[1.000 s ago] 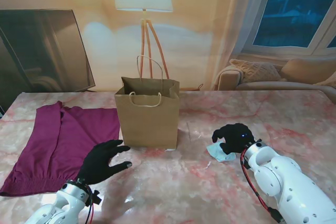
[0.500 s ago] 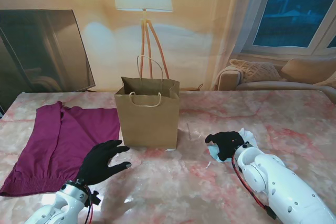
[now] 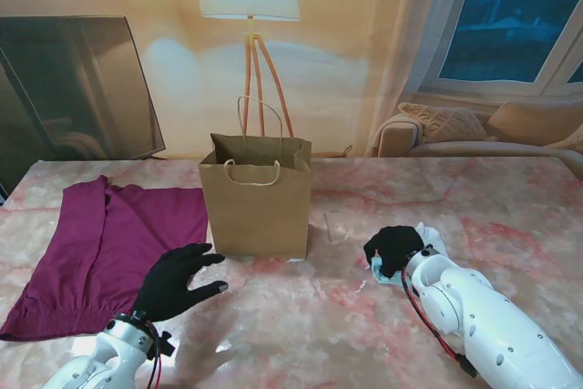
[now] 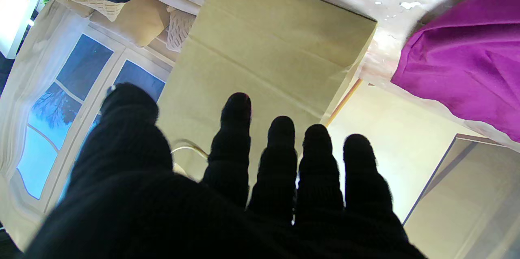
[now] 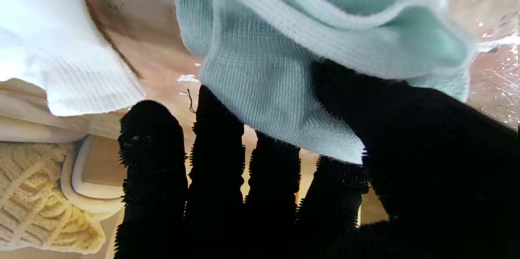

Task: Fold the socks and the shorts into the kraft paper bag

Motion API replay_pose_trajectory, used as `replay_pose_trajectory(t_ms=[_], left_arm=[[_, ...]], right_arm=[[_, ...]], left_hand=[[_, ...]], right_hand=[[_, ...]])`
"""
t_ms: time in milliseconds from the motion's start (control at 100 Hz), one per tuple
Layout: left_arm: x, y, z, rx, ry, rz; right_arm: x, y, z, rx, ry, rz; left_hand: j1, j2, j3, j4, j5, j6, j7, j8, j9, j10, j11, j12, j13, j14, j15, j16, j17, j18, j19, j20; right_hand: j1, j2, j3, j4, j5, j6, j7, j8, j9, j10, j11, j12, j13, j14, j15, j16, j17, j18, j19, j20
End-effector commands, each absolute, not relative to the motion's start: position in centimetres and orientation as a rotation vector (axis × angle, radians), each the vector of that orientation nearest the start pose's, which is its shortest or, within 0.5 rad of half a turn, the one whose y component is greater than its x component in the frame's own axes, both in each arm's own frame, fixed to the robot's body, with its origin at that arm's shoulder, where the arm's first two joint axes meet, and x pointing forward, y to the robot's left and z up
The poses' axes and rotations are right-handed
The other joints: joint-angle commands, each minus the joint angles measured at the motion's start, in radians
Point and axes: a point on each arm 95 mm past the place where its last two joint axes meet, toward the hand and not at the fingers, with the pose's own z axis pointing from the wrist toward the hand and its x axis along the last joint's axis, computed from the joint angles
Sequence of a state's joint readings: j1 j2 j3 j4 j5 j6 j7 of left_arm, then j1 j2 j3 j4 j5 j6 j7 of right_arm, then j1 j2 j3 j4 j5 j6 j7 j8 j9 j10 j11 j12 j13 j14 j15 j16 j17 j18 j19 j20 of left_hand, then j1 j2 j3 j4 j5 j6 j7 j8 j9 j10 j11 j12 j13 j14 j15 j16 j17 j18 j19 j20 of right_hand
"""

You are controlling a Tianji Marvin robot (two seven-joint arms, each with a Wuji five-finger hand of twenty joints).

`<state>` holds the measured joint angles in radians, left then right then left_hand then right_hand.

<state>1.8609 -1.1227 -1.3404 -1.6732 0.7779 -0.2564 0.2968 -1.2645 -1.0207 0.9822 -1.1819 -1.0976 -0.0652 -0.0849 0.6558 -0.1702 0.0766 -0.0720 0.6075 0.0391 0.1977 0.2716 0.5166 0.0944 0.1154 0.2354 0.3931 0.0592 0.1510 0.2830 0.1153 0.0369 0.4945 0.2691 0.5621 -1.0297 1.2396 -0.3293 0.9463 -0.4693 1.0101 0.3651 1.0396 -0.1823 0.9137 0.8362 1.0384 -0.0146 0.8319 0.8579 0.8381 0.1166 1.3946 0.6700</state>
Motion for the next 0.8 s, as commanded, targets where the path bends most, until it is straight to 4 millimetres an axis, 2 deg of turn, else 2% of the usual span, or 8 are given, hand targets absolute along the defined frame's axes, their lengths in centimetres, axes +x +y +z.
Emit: replay_pose_trajectory(t_ms=[0,20,80,130,160,280,430,790], left_arm=[[31.7,1.6,-35.1,-1.367,1.206,-1.869],[31.7,1.6,-35.1,-1.368,1.206,-1.869],[31.7,1.6,-35.1,-1.369,1.208,-1.87],[31.7,1.6,-35.1,-1.369,1.209,-1.869],[31.7,1.6,-35.1,-1.368,1.209,-1.869],[31.6,1.7,-35.1,-1.363,1.203,-1.87],[31.4,1.9,-35.1,-1.371,1.193,-1.882],[31.0,3.0,-35.3,-1.38,1.192,-1.868]], right_arm=[[45.3,-3.9,-37.6,1.037,1.741,1.218],[45.2,-3.8,-37.3,1.039,1.735,1.228],[45.1,-3.3,-36.3,1.041,1.72,1.257],[45.0,-2.7,-35.3,1.032,1.694,1.291],[45.1,-2.4,-34.7,1.02,1.674,1.317],[45.1,-0.8,-31.4,1.015,1.607,1.409],[45.2,1.0,-27.0,1.005,1.515,1.487],[46.0,3.6,-15.8,0.937,1.223,1.637]], left_hand=[[0.023,0.022,-0.019,0.053,0.022,-0.017,0.012,0.018,-0.023,-0.042,-0.013,-0.011,-0.029,-0.035,-0.016,-0.011,-0.004,-0.02,-0.014,-0.008],[0.023,0.023,-0.019,0.053,0.022,-0.017,0.012,0.018,-0.023,-0.042,-0.013,-0.011,-0.029,-0.036,-0.016,-0.011,-0.004,-0.02,-0.014,-0.008],[0.022,0.023,-0.02,0.053,0.022,-0.018,0.012,0.017,-0.024,-0.042,-0.013,-0.011,-0.031,-0.036,-0.016,-0.011,-0.005,-0.021,-0.015,-0.008],[0.022,0.025,-0.02,0.053,0.021,-0.017,0.012,0.017,-0.025,-0.042,-0.013,-0.012,-0.031,-0.035,-0.016,-0.011,-0.006,-0.021,-0.015,-0.008],[0.023,0.024,-0.02,0.054,0.022,-0.017,0.013,0.018,-0.025,-0.043,-0.013,-0.012,-0.031,-0.036,-0.017,-0.011,-0.006,-0.021,-0.015,-0.008],[0.023,0.025,-0.02,0.054,0.021,-0.017,0.013,0.018,-0.024,-0.041,-0.013,-0.012,-0.03,-0.035,-0.016,-0.011,-0.006,-0.021,-0.016,-0.008],[0.023,0.026,-0.021,0.054,0.022,-0.017,0.013,0.018,-0.027,-0.037,-0.014,-0.012,-0.033,-0.032,-0.017,-0.011,-0.007,-0.021,-0.017,-0.009],[0.022,0.025,-0.022,0.055,0.017,-0.017,0.01,0.017,-0.025,-0.037,-0.015,-0.012,-0.032,-0.032,-0.016,-0.011,-0.006,-0.021,-0.017,-0.009]], right_hand=[[0.0,0.004,-0.014,-0.04,0.029,-0.035,0.031,0.052,-0.04,0.003,-0.065,-0.02,-0.035,0.026,-0.054,-0.002,-0.021,0.044,0.024,-0.012],[-0.002,0.008,-0.016,-0.04,0.028,-0.034,0.024,0.06,-0.06,0.019,-0.119,-0.062,-0.046,0.032,-0.09,-0.023,-0.026,0.046,0.025,-0.007],[-0.006,0.016,-0.019,-0.039,0.03,-0.036,0.006,0.082,-0.061,0.063,-0.296,-0.295,0.015,0.05,-0.214,-0.14,0.013,0.048,0.038,-0.01],[-0.001,0.009,-0.011,-0.04,0.031,-0.027,0.006,0.086,0.024,0.088,-0.326,-0.416,0.09,0.07,-0.288,-0.236,0.068,0.05,0.046,-0.056],[0.001,0.0,-0.005,-0.041,0.035,-0.017,0.009,0.084,0.09,0.093,-0.323,-0.45,0.145,0.072,-0.279,-0.261,0.117,0.044,0.064,-0.082],[0.011,-0.009,0.002,-0.04,0.046,0.003,0.015,0.072,0.214,0.091,-0.301,-0.44,0.262,0.067,-0.177,-0.25,0.212,0.014,0.126,-0.141],[0.022,-0.011,0.003,-0.036,0.053,0.015,0.018,0.058,0.255,0.111,-0.266,-0.409,0.275,0.069,-0.012,-0.201,0.263,-0.013,0.167,-0.189],[0.025,0.006,-0.003,-0.032,0.049,0.021,0.016,0.056,0.256,0.116,-0.257,-0.395,0.272,0.071,0.023,-0.205,0.269,-0.031,0.163,-0.207]])
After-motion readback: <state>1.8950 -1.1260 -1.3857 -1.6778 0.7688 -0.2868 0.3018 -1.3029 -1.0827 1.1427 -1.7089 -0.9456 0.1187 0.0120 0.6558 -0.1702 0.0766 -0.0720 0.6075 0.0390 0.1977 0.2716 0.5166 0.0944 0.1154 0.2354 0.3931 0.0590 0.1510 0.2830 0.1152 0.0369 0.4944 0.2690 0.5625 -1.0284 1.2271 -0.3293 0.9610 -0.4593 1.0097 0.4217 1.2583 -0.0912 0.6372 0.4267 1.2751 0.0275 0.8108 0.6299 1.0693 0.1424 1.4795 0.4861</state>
